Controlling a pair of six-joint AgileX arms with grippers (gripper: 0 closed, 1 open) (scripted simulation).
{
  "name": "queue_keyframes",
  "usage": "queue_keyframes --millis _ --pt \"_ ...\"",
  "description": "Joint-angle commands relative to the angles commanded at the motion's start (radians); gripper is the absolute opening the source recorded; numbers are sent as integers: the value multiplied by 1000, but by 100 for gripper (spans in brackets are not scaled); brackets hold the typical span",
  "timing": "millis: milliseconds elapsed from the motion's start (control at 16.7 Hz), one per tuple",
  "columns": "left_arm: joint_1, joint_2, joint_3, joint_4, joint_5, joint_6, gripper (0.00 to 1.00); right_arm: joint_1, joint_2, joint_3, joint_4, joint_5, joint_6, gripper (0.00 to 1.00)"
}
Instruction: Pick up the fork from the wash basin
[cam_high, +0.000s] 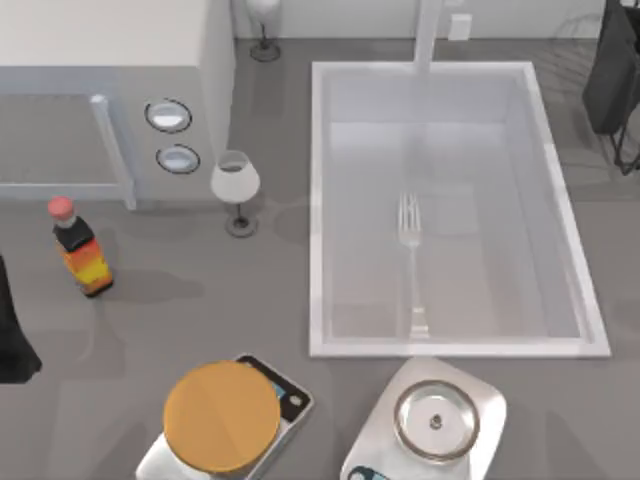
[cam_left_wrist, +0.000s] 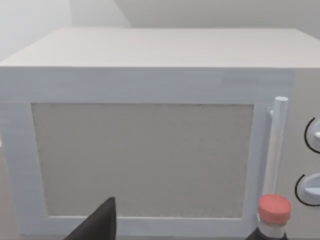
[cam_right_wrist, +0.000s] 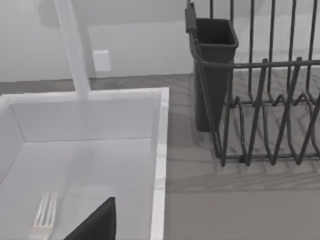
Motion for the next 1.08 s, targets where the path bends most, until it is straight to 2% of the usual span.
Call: queue_keyframes --millis 300,1080 --pt "0 0 0 0 0 0 100 74 417 387 -240 -2 100 100" --pt "0 0 0 0 0 0 100 329 1774 1644 -983 3 360 100"
